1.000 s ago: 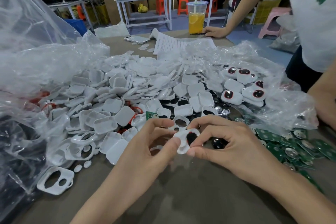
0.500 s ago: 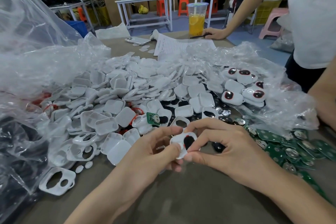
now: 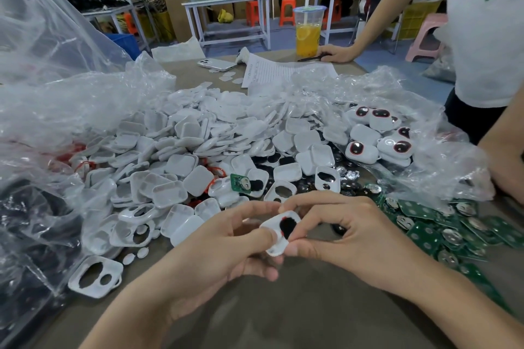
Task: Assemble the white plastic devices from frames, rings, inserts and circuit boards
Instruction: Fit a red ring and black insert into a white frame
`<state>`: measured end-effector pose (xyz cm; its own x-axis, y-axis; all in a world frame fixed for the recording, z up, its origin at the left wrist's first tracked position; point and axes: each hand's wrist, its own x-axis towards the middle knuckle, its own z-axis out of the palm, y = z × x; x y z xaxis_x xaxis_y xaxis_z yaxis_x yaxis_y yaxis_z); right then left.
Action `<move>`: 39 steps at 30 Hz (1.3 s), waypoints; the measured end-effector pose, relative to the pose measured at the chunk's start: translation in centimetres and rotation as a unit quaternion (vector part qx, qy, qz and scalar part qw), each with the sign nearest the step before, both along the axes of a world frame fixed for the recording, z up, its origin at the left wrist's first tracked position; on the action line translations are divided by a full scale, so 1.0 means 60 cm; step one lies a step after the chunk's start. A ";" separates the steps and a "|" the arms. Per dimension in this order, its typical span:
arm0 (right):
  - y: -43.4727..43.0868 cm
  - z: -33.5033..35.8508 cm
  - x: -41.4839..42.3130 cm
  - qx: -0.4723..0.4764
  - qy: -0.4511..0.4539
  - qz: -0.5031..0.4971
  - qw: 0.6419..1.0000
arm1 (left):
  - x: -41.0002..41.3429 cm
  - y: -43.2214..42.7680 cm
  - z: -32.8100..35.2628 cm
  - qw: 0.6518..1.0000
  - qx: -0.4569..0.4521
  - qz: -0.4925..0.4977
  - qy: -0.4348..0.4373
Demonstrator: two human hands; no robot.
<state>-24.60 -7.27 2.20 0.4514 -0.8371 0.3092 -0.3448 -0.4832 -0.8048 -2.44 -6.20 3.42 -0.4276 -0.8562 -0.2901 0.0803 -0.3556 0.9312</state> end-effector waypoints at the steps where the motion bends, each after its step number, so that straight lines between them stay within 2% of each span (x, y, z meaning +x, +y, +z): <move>1: -0.002 -0.002 0.001 -0.007 0.004 -0.017 1.000 | -0.006 0.000 -0.003 0.999 -0.021 0.038 -0.014; 5: -0.008 -0.014 0.006 -0.047 0.052 -0.066 0.995 | -0.032 0.001 -0.015 0.970 -0.144 0.124 -0.148; 8: -0.011 -0.016 0.003 -0.085 0.108 -0.068 0.988 | -0.036 -0.001 -0.022 0.952 -0.194 0.138 -0.195; 13: -0.013 -0.011 -0.001 -0.093 0.144 -0.063 0.983 | -0.034 -0.002 -0.022 0.955 -0.175 0.154 -0.182; 16: -0.013 -0.010 -0.003 -0.089 0.156 -0.064 0.982 | -0.026 -0.001 -0.011 0.944 -0.199 0.208 -0.161; 18: -0.013 -0.011 -0.005 -0.091 0.177 -0.056 0.978 | -0.015 -0.004 -0.005 0.918 -0.245 0.267 -0.161; 21: -0.015 -0.014 -0.007 -0.090 0.223 -0.036 0.970 | -0.001 -0.011 -0.009 0.843 -0.331 0.318 -0.282; 24: -0.017 -0.017 -0.008 -0.097 0.239 -0.028 0.966 | 0.004 -0.017 -0.019 0.775 -0.390 0.300 -0.396; 28: -0.017 -0.019 -0.008 -0.105 0.250 -0.024 0.962 | 0.000 -0.022 -0.027 0.725 -0.430 0.284 -0.457; 31: -0.017 -0.020 -0.010 -0.107 0.252 -0.020 0.961 | 0.002 -0.023 -0.025 0.722 -0.431 0.279 -0.464; 36: -0.017 -0.020 -0.008 -0.110 0.256 -0.023 0.960 | 0.004 0.003 -0.017 0.782 -0.419 0.192 -0.420; 37: -0.016 -0.019 -0.008 -0.111 0.257 -0.024 0.960 | 0.007 0.011 -0.017 0.779 -0.423 0.170 -0.431; 39: -0.013 -0.018 -0.007 -0.111 0.261 -0.024 0.959 | 0.014 0.021 -0.020 0.750 -0.441 0.136 -0.474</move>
<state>-25.05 -8.08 1.10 0.5560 -0.8001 0.2252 -0.6985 -0.5966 -0.3951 -1.62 -4.92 2.20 -0.1616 -0.9118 0.3775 -0.8084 0.3417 0.4793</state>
